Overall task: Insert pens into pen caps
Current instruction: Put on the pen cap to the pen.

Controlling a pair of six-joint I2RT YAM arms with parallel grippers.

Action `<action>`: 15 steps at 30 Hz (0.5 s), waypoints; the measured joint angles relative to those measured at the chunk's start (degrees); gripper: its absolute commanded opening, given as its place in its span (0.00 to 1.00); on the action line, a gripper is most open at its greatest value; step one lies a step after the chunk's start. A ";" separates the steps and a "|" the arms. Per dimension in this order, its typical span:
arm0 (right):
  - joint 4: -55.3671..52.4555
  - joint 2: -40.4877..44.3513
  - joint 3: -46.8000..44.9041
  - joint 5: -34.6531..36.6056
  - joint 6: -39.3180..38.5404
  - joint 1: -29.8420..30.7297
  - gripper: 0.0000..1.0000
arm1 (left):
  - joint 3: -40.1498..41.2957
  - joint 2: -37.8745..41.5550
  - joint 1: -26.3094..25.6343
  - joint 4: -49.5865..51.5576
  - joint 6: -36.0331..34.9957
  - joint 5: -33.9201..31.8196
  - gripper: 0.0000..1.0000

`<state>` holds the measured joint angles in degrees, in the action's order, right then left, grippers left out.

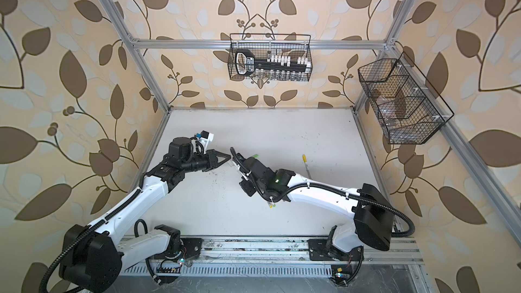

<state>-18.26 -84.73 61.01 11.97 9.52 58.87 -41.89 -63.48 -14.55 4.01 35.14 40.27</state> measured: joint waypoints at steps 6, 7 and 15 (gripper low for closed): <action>-0.04 0.00 0.13 -0.02 -0.04 0.00 0.13 | 0.02 0.00 0.00 -0.39 0.00 0.04 0.00; -0.11 -0.04 0.22 -0.02 -0.04 0.00 0.13 | 0.02 0.00 0.00 -0.42 0.00 0.02 0.00; -0.44 -0.24 0.66 -0.17 -0.17 0.00 0.13 | 0.02 0.11 0.04 -0.46 0.02 -0.37 0.00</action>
<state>-18.70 -84.97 61.67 11.79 9.34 58.87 -41.87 -63.37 -14.50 3.55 35.16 39.90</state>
